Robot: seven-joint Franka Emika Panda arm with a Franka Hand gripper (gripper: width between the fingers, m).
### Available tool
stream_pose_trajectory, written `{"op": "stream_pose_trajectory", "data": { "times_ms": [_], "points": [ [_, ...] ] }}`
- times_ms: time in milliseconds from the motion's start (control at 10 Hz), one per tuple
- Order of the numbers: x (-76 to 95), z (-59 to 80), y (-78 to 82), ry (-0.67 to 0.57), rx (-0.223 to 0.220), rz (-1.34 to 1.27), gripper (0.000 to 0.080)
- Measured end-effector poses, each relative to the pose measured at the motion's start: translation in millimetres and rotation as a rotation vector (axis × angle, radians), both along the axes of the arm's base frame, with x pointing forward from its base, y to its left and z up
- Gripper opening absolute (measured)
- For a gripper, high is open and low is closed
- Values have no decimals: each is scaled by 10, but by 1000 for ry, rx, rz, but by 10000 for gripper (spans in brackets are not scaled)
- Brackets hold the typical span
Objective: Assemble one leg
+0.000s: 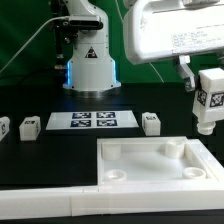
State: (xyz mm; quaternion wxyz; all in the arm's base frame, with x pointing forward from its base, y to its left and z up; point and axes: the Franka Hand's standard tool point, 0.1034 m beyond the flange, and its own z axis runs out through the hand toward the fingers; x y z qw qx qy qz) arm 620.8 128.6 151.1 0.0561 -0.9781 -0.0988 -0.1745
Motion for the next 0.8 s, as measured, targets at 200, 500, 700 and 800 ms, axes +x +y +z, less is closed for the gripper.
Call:
{"op": "stream_pose_trajectory", "data": {
  "times_ms": [200,500,700,800],
  "points": [
    [75,-88,-93,-67,-6,18,293],
    [144,-197,-76,-90,1,12,293],
    [116,-260,-100,-74,-2,11,293],
    [94,-309,-116,-72,-3,8,293]
  ]
}}
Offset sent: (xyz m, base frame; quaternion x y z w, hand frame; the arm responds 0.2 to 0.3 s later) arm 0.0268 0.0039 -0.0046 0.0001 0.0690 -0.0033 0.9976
